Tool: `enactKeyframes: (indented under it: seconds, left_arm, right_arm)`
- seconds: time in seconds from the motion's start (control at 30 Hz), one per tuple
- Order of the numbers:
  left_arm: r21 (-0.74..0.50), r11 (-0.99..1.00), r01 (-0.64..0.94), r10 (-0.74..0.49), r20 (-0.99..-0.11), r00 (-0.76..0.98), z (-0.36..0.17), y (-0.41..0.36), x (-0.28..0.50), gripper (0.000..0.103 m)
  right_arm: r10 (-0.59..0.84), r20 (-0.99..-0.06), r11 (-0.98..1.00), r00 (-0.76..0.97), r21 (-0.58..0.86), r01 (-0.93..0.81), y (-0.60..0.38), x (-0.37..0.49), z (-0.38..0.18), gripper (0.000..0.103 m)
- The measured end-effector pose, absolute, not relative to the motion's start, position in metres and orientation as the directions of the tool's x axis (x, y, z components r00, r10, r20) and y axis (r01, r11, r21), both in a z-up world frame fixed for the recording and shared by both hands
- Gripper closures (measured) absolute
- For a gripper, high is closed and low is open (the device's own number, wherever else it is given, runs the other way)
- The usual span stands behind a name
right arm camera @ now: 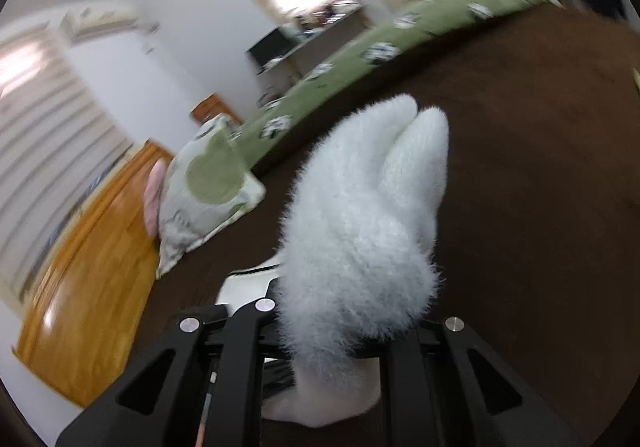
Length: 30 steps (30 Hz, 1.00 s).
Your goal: Fold large clothes
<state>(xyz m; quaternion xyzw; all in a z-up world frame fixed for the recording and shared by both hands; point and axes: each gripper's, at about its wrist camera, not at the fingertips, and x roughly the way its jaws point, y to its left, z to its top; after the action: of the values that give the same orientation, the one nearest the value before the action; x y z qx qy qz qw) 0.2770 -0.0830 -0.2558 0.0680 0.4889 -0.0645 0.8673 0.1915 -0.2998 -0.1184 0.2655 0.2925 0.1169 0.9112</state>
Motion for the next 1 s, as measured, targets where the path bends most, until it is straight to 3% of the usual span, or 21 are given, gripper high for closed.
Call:
enactKeyframes:
  seconds: [0.2, 0.4, 0.63, 0.83, 1.0]
  left_arm:
    - [0.045, 0.981, 0.189, -0.06, -0.857, 0.512, -0.239, -0.067, 0.277, 0.006]
    - [-0.013, 0.994, 0.112, -0.074, -0.824, 0.562, -0.201, 0.017, 0.242, 0.006]
    - [-0.021, 1.0, 0.024, -0.03, -0.85, 0.527, -0.192, 0.116, 0.203, 0.006]
    - [-0.025, 0.997, -0.076, 0.017, -0.862, 0.507, -0.196, 0.182, 0.184, 0.007]
    - [-0.037, 0.993, -0.115, 0.027, -0.86, 0.509, -0.199, 0.207, 0.174, 0.007]
  right_arm:
    - [0.402, -0.494, 0.877, 0.771, 0.449, -0.169, -0.234, 0.202, -0.092, 0.088]
    - [0.449, -0.535, 0.885, 0.715, 0.373, -0.277, -0.153, 0.214, -0.096, 0.088]
    - [0.45, -0.681, 0.891, 0.578, 0.302, -0.338, -0.039, 0.236, -0.155, 0.09]
    - [0.335, -0.788, 0.918, 0.517, 0.151, -0.366, 0.014, 0.232, -0.202, 0.09]
    - [0.288, -0.818, 0.924, 0.498, 0.102, -0.368, 0.026, 0.224, -0.226, 0.089]
